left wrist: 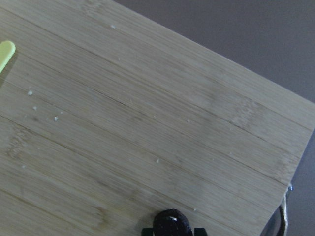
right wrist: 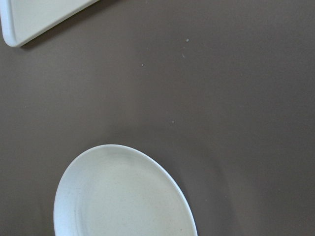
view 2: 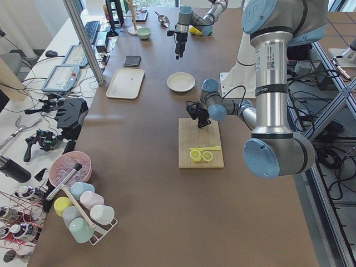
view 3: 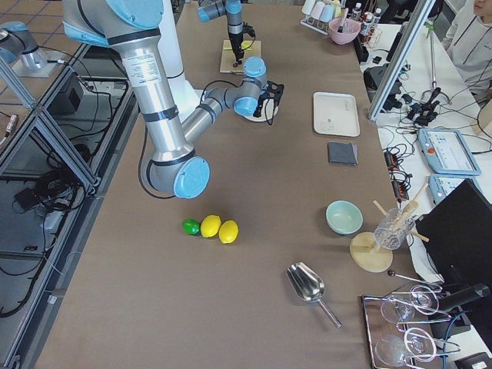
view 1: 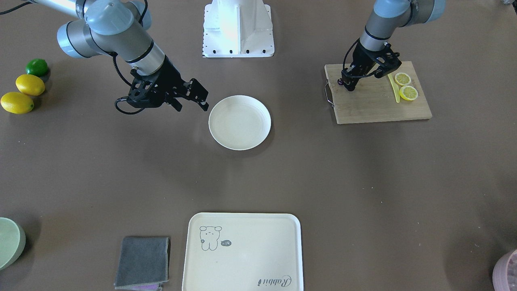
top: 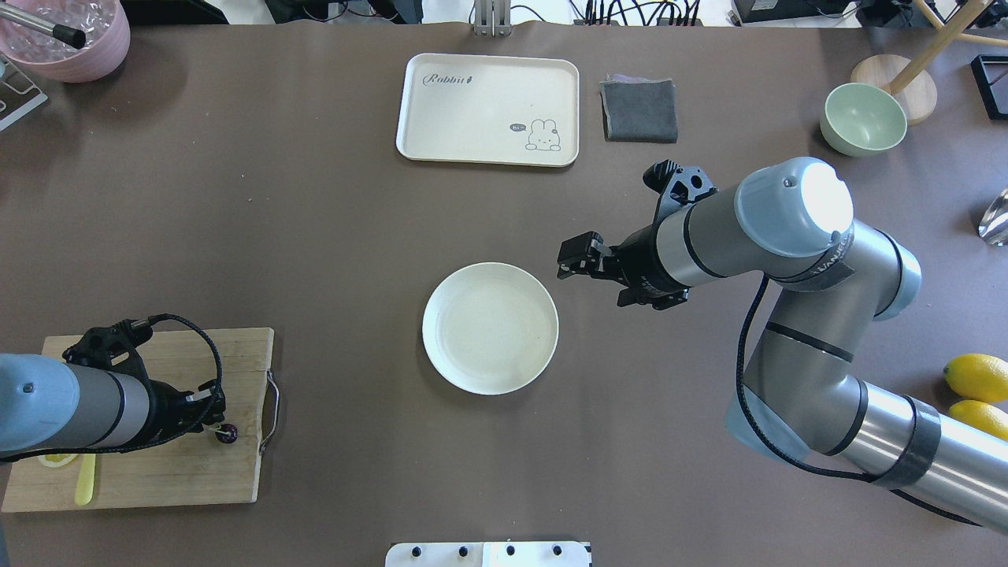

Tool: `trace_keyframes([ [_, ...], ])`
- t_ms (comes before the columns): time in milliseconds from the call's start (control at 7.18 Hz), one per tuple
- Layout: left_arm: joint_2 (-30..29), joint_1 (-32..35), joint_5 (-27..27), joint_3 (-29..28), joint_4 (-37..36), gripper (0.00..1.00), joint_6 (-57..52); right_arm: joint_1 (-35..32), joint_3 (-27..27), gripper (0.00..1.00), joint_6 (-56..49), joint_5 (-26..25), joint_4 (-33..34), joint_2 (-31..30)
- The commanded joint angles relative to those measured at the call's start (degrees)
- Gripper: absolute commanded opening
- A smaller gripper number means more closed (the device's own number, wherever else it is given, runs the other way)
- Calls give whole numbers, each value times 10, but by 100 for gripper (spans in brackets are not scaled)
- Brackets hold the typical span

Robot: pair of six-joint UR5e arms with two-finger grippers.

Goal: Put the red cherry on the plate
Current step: 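Lift the cherries with the left gripper and carry them over the plate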

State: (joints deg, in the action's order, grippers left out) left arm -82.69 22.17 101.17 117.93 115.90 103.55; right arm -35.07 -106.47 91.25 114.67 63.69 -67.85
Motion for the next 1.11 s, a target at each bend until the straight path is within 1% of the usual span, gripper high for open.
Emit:
trace_keyframes([
  [0,1,2,0,1,-1,33,-2,-6,-5,100,-3,6,7,-3],
  [139,0,6,1,8,-1,28,-3,-7,-5,100,-3,6,7,-3],
  [279,-1,6,2,11,-2,21,-3,-9,-5,100,-3,6,7,-4],
  [418,-4,9,2,17,-2,18,-3,-10,-7,100,-3,6,7,-4],
  [557,-18,9,3,36,-4,18,-3,-14,-10,100,-3,7,7,-9],
  [697,-53,10,2,38,-5,18,-1,-25,-28,100,-3,33,7,-32],
  [836,-98,17,2,35,-11,18,2,-60,-34,100,-11,70,7,-51],
  [975,-177,22,2,23,-64,18,2,-82,-36,100,-41,92,6,-78],
])
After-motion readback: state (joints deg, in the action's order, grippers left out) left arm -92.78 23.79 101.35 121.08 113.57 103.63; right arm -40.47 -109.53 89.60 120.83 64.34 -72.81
